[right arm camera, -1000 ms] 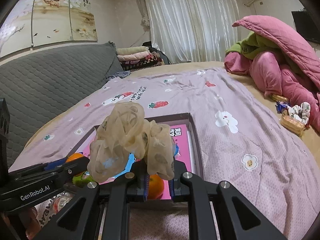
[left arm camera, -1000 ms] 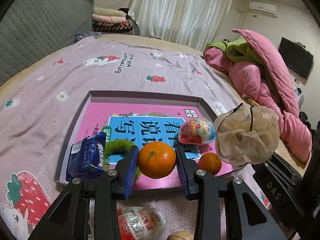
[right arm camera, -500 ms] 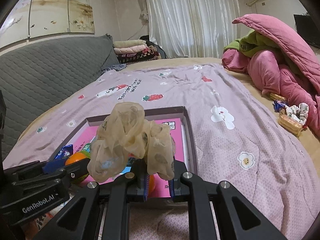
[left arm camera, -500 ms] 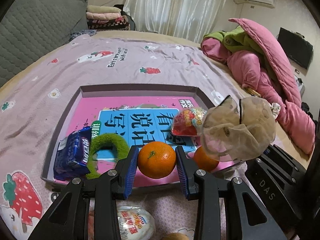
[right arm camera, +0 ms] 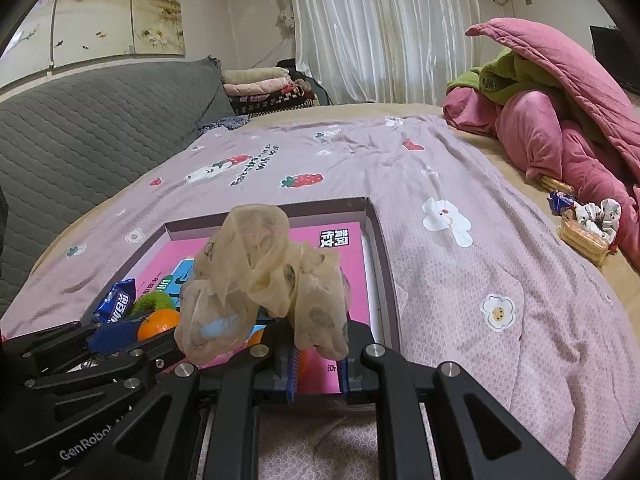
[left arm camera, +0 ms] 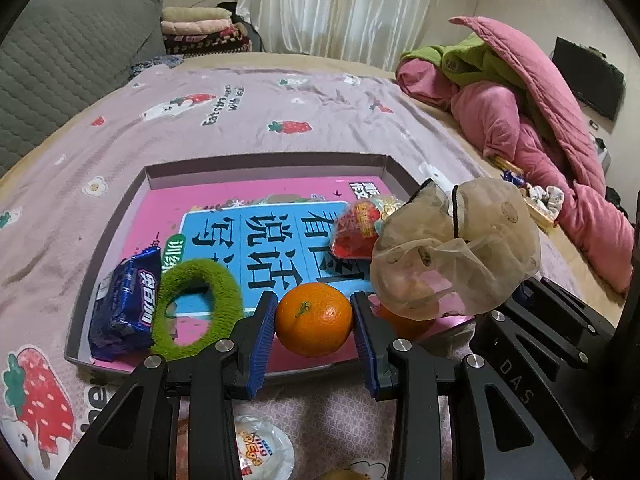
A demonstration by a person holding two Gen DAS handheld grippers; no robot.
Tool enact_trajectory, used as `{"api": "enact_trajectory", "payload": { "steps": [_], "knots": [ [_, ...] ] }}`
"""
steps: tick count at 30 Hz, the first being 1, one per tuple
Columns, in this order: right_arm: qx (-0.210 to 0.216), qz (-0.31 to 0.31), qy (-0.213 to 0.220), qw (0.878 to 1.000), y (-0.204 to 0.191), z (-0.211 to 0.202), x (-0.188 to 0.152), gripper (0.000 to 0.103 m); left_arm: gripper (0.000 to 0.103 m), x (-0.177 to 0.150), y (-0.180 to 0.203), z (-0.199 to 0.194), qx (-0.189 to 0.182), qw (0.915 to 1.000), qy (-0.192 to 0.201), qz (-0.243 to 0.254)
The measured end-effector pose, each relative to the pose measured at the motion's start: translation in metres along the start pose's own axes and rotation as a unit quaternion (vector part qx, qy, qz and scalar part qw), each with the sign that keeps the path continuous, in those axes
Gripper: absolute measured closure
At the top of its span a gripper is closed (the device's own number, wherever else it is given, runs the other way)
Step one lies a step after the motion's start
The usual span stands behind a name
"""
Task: Organize objects
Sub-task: 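Lower the beige mesh bag into the tray and open the right tool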
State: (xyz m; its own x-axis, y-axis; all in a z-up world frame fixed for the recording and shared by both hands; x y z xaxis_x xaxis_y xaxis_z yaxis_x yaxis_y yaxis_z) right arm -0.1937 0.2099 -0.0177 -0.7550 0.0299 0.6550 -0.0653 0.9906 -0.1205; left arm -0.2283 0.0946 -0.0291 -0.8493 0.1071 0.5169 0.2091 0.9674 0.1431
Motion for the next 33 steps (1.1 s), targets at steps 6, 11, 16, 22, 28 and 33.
{"api": "enact_trajectory", "payload": {
  "steps": [6, 11, 16, 22, 28, 33],
  "knots": [
    [-0.006, -0.002, -0.004, 1.0, 0.0, 0.003, -0.001, 0.087, 0.065, 0.0, 0.001, 0.008, 0.002, 1.0, -0.009, 0.001],
    [-0.011, -0.003, -0.009, 1.0, -0.001, 0.009, 0.0, 0.087, 0.065, 0.005, 0.005, 0.016, 0.015, 0.9998, -0.011, 0.009],
    [-0.013, -0.002, -0.019, 1.0, 0.001, 0.015, -0.001, 0.087, 0.065, 0.007, 0.0, 0.027, 0.012, 0.9995, -0.029, 0.001],
    [-0.018, 0.002, -0.032, 0.999, 0.002, 0.021, -0.003, 0.087, 0.065, 0.006, 0.0, 0.031, 0.011, 0.9992, -0.039, 0.0],
    [-0.022, 0.003, -0.037, 0.999, 0.003, 0.023, -0.005, 0.087, 0.065, 0.005, -0.004, 0.03, 0.011, 0.999, -0.042, -0.005],
    [-0.031, 0.001, -0.043, 0.999, 0.005, 0.025, -0.006, 0.086, 0.064, 0.005, -0.005, 0.03, 0.012, 0.999, -0.043, -0.008]
  ]
}}
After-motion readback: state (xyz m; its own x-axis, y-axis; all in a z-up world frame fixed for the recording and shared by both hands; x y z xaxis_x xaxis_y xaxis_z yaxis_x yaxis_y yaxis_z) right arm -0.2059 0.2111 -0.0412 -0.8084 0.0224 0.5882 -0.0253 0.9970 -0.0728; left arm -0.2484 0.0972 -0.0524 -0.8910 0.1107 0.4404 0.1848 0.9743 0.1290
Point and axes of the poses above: each gripper's, at about its wrist camera, not at the fingertips, and z roughly the way its jaws point, y to its right, x to its top, the point moved 6 cm from there along z, roughly the way its jaws point, and after that the axes turned 12 degrees about -y, right-handed, at the moved point
